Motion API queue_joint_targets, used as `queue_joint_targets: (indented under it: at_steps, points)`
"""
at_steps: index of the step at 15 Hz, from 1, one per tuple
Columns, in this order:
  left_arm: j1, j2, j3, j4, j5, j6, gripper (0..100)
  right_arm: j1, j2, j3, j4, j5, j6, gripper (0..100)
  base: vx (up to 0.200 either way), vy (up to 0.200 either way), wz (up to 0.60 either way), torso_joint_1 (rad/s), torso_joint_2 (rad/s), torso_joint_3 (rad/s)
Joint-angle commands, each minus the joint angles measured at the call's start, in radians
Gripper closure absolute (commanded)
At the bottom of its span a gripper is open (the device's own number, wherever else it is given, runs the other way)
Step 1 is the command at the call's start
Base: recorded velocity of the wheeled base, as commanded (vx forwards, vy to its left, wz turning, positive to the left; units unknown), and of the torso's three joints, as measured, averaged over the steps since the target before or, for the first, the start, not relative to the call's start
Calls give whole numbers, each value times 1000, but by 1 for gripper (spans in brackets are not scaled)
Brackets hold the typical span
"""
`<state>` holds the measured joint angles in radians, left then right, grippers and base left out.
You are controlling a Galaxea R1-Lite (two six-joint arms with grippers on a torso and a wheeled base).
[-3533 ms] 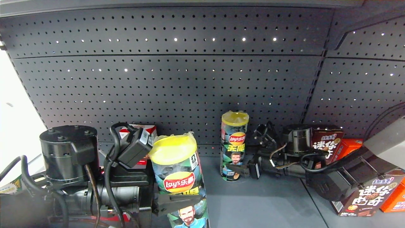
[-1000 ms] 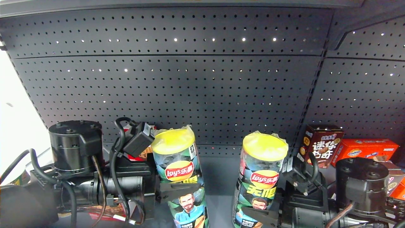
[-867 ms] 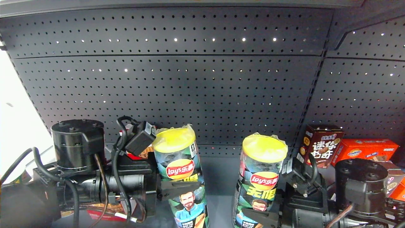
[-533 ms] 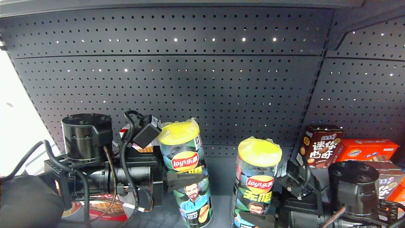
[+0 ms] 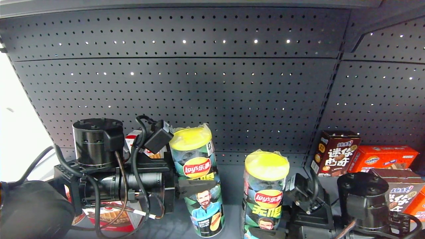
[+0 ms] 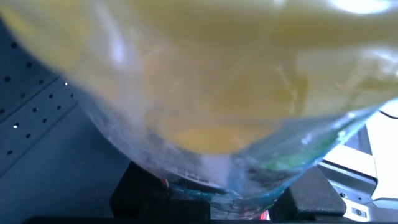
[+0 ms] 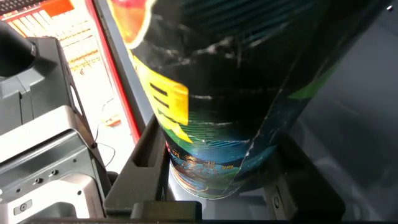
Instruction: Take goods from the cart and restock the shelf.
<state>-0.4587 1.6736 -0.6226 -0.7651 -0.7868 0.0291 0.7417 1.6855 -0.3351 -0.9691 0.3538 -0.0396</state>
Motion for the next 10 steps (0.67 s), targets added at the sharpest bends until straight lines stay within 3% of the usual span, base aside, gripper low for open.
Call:
queue_joint_targets:
  at_steps: [1,8,9,10]
  points:
    - [0,5,-2,0,0,0,100,2,8,1,1,1,0,100,0,0,0,0,0,0]
    - [0,5,-2,0,-2,0,100,-4,49,-1,-22,2,0,100,0,0,0,0,0,0]
    - [0,5,-2,0,-2,0,100,-7,57,-1,-22,2,0,0,0,0,0,0,0,0]
    - [-1,5,-2,0,-2,0,100,-7,59,1,-22,2,0,0,0,0,0,0,0,0]
